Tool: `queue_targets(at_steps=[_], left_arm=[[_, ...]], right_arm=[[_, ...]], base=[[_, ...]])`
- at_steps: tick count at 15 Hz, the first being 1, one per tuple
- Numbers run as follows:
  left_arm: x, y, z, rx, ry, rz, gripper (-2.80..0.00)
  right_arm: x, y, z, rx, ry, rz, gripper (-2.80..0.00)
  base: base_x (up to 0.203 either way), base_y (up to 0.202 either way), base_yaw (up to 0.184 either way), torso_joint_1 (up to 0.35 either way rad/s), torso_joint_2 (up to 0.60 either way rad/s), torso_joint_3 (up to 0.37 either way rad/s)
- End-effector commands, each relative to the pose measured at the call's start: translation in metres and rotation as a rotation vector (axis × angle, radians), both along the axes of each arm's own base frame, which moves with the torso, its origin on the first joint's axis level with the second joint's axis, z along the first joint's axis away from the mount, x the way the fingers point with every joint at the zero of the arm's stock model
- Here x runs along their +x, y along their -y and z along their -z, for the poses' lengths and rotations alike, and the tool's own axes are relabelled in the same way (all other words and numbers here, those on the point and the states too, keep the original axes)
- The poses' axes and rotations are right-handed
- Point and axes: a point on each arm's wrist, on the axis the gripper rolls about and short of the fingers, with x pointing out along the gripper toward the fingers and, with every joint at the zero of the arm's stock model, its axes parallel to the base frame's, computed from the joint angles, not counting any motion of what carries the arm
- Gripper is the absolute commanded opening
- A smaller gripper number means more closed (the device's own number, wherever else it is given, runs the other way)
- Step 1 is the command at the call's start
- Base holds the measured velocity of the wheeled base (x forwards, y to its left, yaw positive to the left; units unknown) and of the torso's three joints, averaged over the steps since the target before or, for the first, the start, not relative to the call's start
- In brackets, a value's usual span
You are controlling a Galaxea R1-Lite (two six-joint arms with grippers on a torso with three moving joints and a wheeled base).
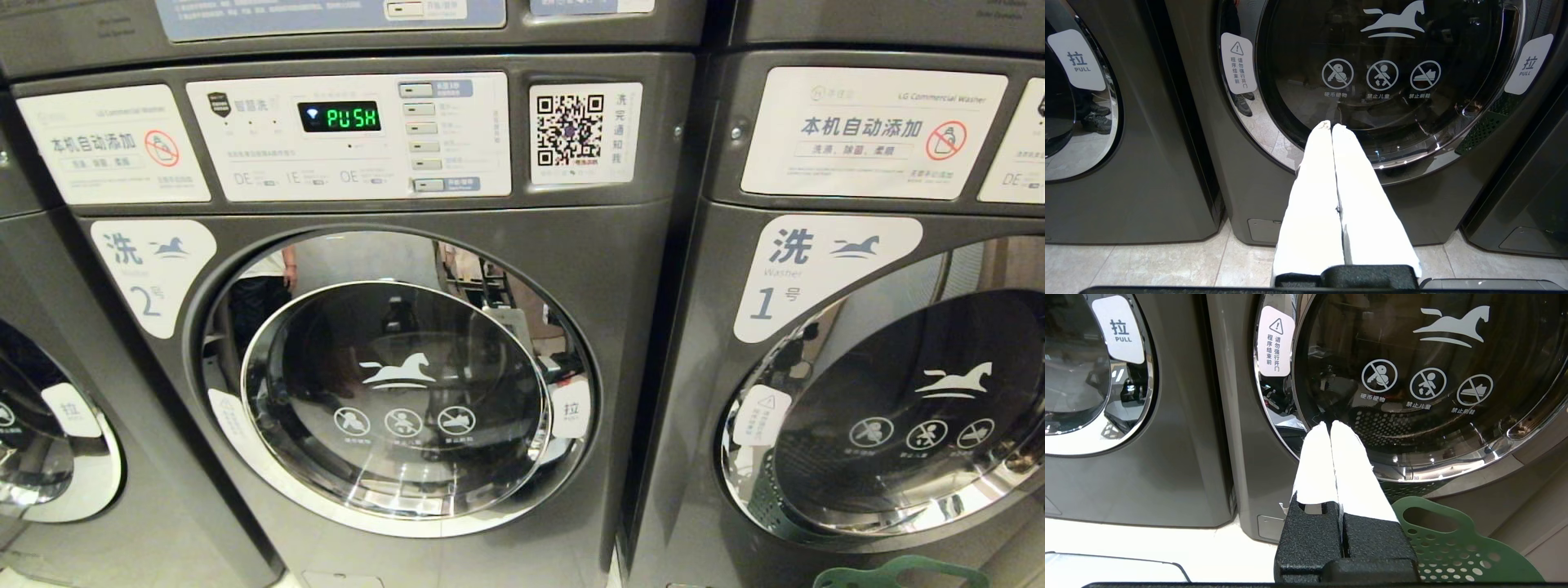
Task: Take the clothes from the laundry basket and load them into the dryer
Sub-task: Take the clothes out of the basket
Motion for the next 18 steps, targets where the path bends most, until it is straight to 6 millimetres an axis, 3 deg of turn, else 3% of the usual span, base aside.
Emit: queue_targets(at_steps=[1, 3, 7, 18], left_arm=[[0.0000, 0.0000, 0.0000, 0.000, 0.001, -0.001, -2.80], [0.0000, 0.0000, 0.0000, 0.000, 0.001, 0.000, -2.80], [0.0000, 0.0000, 0.0000, 0.000, 0.001, 0.000, -2.80], [-0.0001, 0.0000, -0.0003, 0.001, 0.001, 0.001, -2.80]], right_arm=[[0.0000, 0.0000, 0.0001, 0.004, -0.001, 0.001, -2.80], [0.0000, 0.0000, 0.0000, 0.018, -0.001, -0.001, -2.80], [-0.0004, -0.0008, -0.0010, -0.114, 0.008, -0.035, -2.80], [0.0000, 0.0001, -0.0001, -0.027, 0.002, 0.002, -2.80]], base=[[0.000, 0.000, 0.000, 0.000, 0.00, 0.000], [0.000, 0.000, 0.000, 0.000, 0.00, 0.000], [0.000, 0.000, 0.000, 0.000, 0.00, 0.000], [0.000, 0.000, 0.000, 0.000, 0.00, 0.000]])
